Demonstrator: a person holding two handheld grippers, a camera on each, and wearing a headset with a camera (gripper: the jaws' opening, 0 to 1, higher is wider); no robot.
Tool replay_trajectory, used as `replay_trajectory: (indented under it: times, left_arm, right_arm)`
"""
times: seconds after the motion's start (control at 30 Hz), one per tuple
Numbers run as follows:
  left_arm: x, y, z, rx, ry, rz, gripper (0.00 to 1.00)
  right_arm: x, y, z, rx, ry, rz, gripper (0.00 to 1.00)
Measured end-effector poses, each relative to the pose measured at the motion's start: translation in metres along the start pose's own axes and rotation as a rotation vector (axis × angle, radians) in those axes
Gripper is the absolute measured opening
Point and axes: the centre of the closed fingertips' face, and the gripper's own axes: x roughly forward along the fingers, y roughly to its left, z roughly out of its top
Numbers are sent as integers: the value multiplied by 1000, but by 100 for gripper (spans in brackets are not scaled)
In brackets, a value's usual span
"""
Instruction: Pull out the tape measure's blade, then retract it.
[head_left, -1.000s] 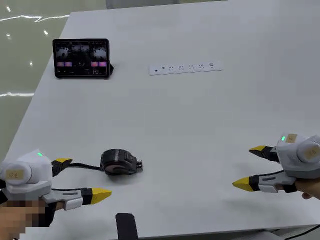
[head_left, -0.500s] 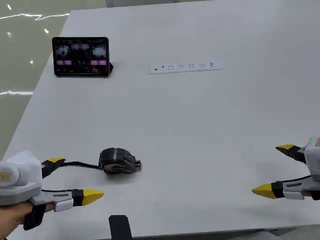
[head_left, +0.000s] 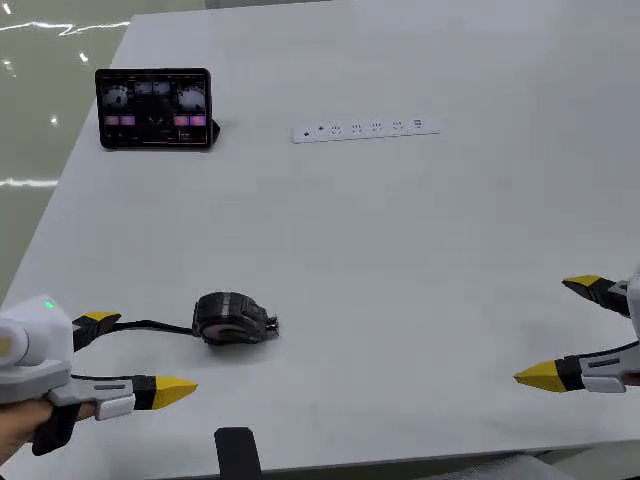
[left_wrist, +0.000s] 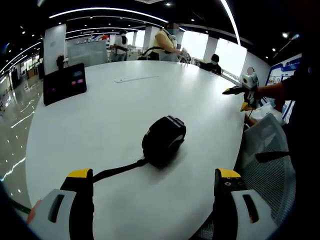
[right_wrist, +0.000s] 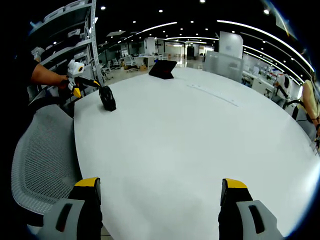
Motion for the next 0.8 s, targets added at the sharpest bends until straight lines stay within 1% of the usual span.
replay_trajectory:
  times: [0.07,0.2,0.3,0.37,0.43,0.47,0.5,0.67,0.8]
  left_arm:
    - [-1,-1,0,3,-5,-5,99]
    - [-4,1,1,-2,-13,7,99]
    - [-5,1,2,-3,-12,8,99]
    - [-4,-1,-1,-13,0,-5,99]
    - [-4,5,1,17,-8,25,99]
    - [-3,4,1,3,-6,14,99]
    - [-3,5,1,4,-10,19,99]
    - [-4,4,2,12,-5,16,99]
    - [-5,5,5,14,-10,19,99]
  right_arm:
    - [0,1,0,2,3,2,99]
    - [1,5,2,-3,5,7,99]
    - [-1,6,4,-5,-1,6,99]
    - [-1,6,4,-1,-1,4,99]
    - [-1,7,3,7,-3,3,99]
    - [0,7,2,9,-1,3,99]
    - [0,8,0,6,4,3,99]
    - [0,6,-4,3,17,-2,99]
    - [0,3,-2,7,13,-7,99]
